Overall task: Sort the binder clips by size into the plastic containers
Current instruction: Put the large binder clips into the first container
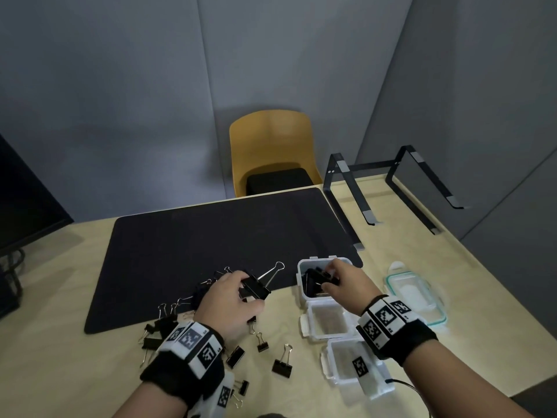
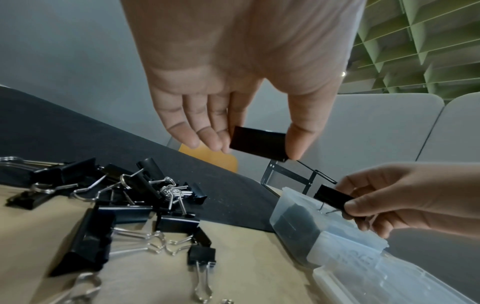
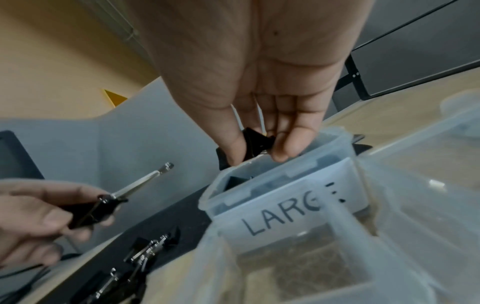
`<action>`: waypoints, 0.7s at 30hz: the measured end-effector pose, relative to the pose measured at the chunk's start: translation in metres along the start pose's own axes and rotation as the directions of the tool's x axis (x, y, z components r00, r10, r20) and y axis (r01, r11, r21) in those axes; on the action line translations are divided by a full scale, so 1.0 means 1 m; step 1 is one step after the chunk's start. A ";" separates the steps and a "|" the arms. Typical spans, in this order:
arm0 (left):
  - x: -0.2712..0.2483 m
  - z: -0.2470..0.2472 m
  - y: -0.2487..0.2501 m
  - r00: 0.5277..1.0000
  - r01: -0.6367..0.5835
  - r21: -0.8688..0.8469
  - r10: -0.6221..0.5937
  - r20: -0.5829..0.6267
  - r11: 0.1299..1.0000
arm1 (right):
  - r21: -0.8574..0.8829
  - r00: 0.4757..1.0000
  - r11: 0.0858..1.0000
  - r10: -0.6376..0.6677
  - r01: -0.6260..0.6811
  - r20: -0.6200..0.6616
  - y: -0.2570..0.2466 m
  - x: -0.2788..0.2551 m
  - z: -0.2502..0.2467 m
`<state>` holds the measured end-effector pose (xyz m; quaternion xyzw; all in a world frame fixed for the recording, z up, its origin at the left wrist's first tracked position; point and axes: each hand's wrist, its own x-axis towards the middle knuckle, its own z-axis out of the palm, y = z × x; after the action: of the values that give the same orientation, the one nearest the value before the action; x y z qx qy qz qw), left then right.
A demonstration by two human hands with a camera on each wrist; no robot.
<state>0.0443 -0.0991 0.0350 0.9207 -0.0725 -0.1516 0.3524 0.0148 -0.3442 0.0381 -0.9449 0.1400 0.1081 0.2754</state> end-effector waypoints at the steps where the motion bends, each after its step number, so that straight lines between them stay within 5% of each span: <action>1: 0.000 0.002 0.001 1.000 0.004 0.001 -0.004 -0.002 1.000 | -0.021 1.000 1.000 0.004 -0.004 0.001 0.003 0.002 0.000; 12: -0.002 0.015 0.012 1.000 0.020 -0.001 -0.020 -0.017 1.000 | -0.169 0.992 0.978 -0.125 0.119 -0.023 0.023 0.013 0.000; 21: 0.006 0.027 0.032 1.000 -0.030 -0.012 0.030 -0.007 0.999 | -0.338 0.973 0.914 -0.191 0.225 0.130 0.021 0.016 -0.001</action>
<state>0.0406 -0.1411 0.0364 0.9178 -0.0843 -0.1435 0.3604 0.0236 -0.3645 0.0238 -0.9821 0.0038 0.1459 0.1187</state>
